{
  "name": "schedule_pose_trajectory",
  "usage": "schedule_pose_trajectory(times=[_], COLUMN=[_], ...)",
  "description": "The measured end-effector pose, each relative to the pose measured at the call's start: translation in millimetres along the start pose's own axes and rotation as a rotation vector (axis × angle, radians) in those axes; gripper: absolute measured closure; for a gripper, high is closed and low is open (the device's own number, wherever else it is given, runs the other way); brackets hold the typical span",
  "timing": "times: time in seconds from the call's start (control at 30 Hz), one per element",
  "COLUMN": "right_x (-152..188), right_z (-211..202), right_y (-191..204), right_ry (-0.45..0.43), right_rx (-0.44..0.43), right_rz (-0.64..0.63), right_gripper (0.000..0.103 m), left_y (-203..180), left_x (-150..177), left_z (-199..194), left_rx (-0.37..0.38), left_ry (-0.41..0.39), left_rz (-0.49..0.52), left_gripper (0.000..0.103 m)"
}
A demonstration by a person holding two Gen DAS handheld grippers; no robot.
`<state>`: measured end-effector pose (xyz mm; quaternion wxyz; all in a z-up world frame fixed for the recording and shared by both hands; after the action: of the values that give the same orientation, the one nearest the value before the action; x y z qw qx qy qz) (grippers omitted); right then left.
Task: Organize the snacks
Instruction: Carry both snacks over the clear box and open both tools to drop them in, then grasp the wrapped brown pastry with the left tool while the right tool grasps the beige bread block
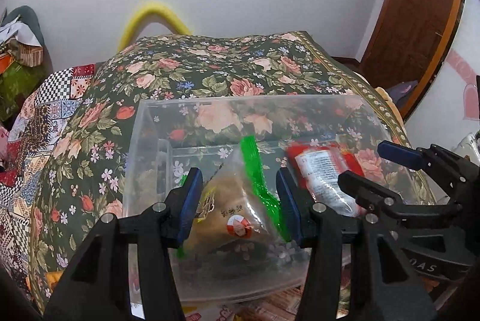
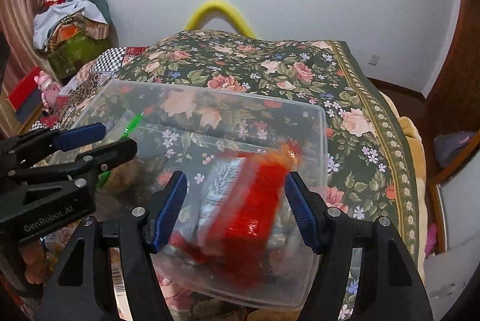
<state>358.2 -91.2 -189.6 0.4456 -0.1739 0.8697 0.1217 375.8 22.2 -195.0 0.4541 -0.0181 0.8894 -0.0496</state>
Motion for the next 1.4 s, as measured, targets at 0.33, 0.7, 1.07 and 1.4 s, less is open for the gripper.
schedule_pose_trajectory(times=[0.33, 0.7, 1.07, 1.4], right_x=[-9, -12, 25, 77], right_z=[-29, -100, -126, -115], right_y=[4, 4, -4, -19], right_ry=[-0.061, -0.165, -0.136, -0.019], right_rx=[0.005, 0.001, 0.054, 0.101], right_rz=[-0.019, -0.009, 0.021, 0.093], right_gripper=[0.026, 0.018, 0.011, 0.011], left_y=[5, 32, 104, 159], left_x=[-8, -8, 38, 84], left_z=[-45, -138, -170, -141], left_rx=[0.026, -0.021, -0.139, -0.2], left_ry=[-0.046, -0.145, -0.082, 0.023], left_rz=[-0.011, 0.038, 0.0, -0.072], left_gripper=[0.047, 0.022, 0.015, 0.015])
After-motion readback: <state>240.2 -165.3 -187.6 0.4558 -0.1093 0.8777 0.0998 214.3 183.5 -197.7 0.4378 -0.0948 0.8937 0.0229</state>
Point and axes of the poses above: each gripper's, at about its wrist camera, not at the fingertips, and z roughly the way its jaws point, y to its left, x to its underside, the point moved 5 cm from there along z, roughly the way its jaws point, and after that the axes turned 13 degrees about -y, right-handed, at the moved point
